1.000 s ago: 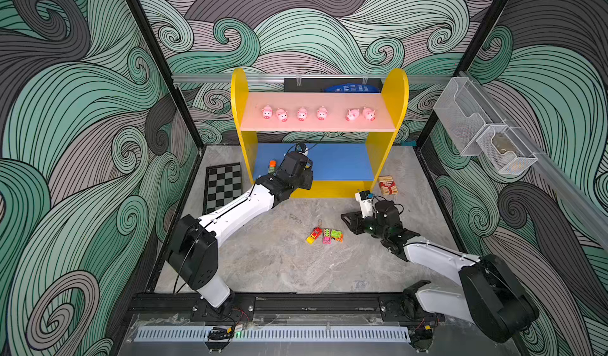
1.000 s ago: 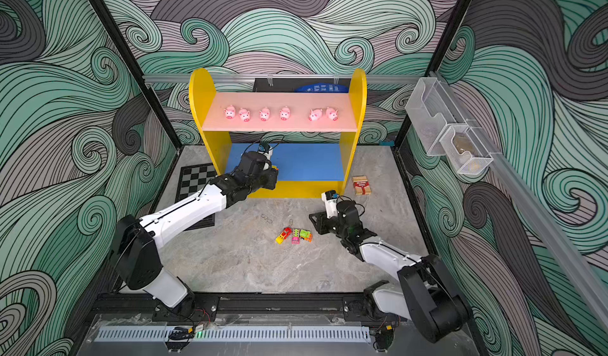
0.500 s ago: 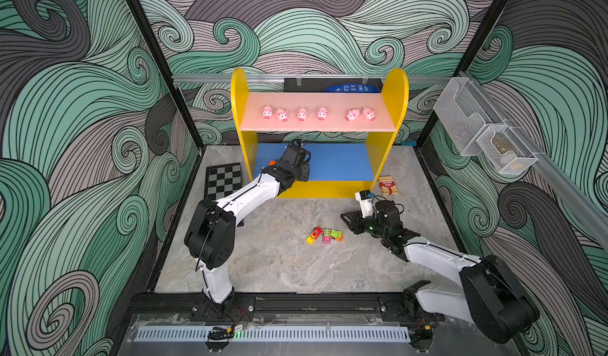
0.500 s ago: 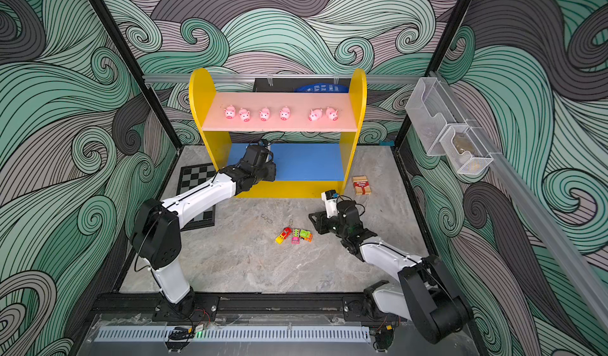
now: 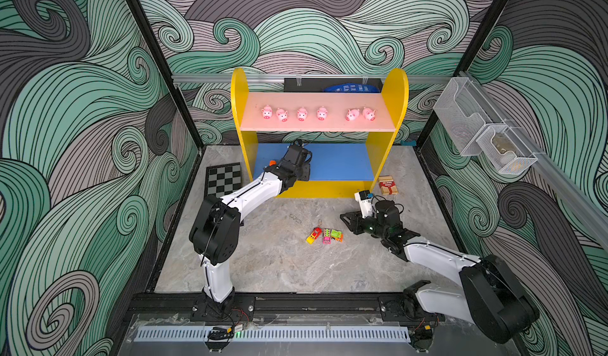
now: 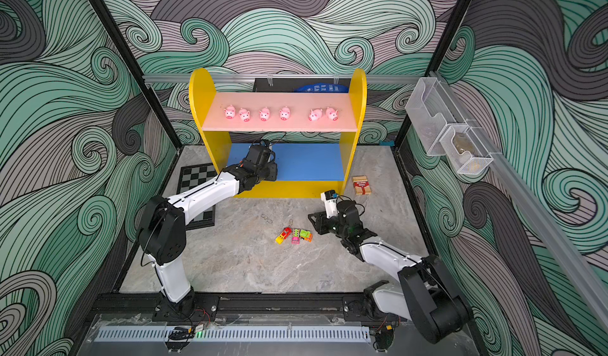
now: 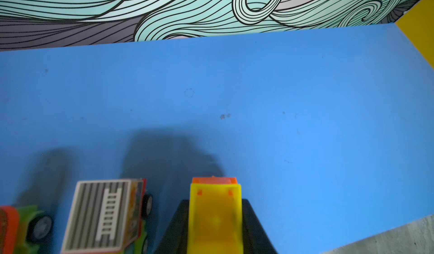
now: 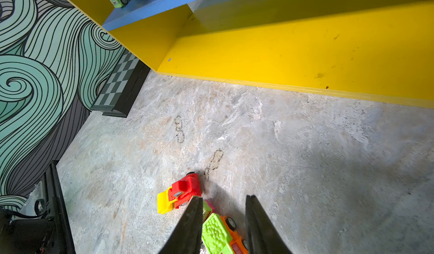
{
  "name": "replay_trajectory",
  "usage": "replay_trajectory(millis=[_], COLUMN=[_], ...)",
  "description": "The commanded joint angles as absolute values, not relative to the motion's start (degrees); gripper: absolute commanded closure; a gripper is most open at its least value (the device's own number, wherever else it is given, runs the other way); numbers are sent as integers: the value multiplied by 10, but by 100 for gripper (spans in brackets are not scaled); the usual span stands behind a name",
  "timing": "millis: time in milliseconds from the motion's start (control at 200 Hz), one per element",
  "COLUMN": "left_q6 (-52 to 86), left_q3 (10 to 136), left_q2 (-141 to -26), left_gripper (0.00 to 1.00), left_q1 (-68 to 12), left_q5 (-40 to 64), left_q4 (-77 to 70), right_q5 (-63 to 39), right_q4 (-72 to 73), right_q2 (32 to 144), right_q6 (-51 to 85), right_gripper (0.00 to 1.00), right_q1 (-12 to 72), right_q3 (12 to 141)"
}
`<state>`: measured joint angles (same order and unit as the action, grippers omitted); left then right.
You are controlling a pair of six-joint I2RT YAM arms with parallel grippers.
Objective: Organize plastic toys on shelves
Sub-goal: Place the plastic toy on the shelf.
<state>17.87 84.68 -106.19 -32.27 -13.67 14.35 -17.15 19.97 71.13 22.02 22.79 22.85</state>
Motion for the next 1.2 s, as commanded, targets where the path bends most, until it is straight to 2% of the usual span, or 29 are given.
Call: replay_trajectory(millis=[0, 325, 390, 465, 595, 901, 1196], left_q6=[184, 185, 188, 188, 182, 177, 168], left_q3=[873, 891, 892, 893, 895, 903, 899], left_q2=[-1077, -1100, -1100, -1099, -1097, -1085, -1041], left_gripper=[76, 74, 71, 61, 55, 48, 46], left_q1=[-318, -316, -316, -316, -316, -316, -316], left_q5=[-145, -145, -144, -144, -140, -133, -124], left_q4=[143, 154, 156, 156, 155, 157, 164], right_q5=[-181, -184, -184, -183, -184, -186, -189], right_q4=[207, 207, 207, 207, 207, 207, 207], right_q2=[713, 713, 713, 714, 715, 717, 718], right_q6=[220, 221, 220, 221, 220, 221, 221], right_gripper=[65, 65, 65, 65, 65, 65, 65], right_q1=[225, 226, 226, 226, 226, 226, 226], right_q3=[232, 232, 232, 232, 232, 232, 233])
